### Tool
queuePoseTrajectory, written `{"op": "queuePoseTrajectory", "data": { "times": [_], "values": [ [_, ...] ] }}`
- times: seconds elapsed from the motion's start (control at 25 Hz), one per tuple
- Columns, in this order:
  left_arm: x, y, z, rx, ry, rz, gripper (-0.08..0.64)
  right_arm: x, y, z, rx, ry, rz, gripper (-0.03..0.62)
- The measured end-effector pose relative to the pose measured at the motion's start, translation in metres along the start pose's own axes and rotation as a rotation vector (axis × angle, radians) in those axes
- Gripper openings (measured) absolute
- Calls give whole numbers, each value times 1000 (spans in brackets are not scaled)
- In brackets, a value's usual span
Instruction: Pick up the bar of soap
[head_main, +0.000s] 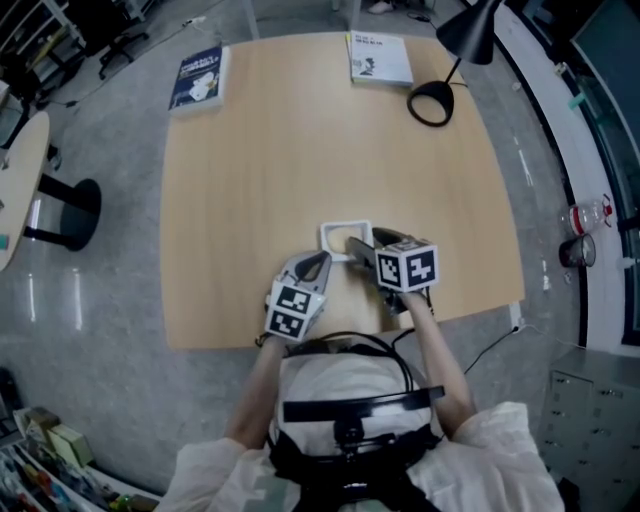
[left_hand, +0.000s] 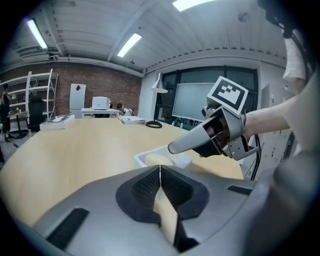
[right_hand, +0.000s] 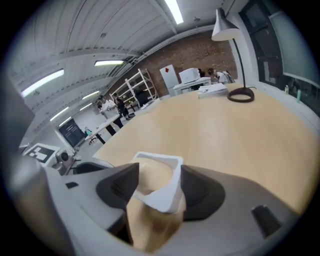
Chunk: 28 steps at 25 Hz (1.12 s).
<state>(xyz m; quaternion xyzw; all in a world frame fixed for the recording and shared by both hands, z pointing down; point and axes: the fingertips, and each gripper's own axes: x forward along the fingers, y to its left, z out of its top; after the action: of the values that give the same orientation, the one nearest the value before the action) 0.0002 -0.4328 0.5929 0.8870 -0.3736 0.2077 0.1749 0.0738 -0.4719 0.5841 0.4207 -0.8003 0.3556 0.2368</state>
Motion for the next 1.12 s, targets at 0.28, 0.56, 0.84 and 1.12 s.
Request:
{"op": "queuePoseTrajectory", "data": {
  "times": [0.28,0.56,0.84,1.12],
  "values": [
    [-4,6,-7,-3,13,30,12,10,35,6,-236,32,-42,252],
    [-4,8,-8,22,6,38,12,33,63,10,-361,118,-36,262],
    [-4,9,-9,11,-6,44,12,40,55,13,-386,136,-96,275],
    [-2,9,-7,7,-13,44,12,27,53,21,-427,121,-136,276]
  ]
}}
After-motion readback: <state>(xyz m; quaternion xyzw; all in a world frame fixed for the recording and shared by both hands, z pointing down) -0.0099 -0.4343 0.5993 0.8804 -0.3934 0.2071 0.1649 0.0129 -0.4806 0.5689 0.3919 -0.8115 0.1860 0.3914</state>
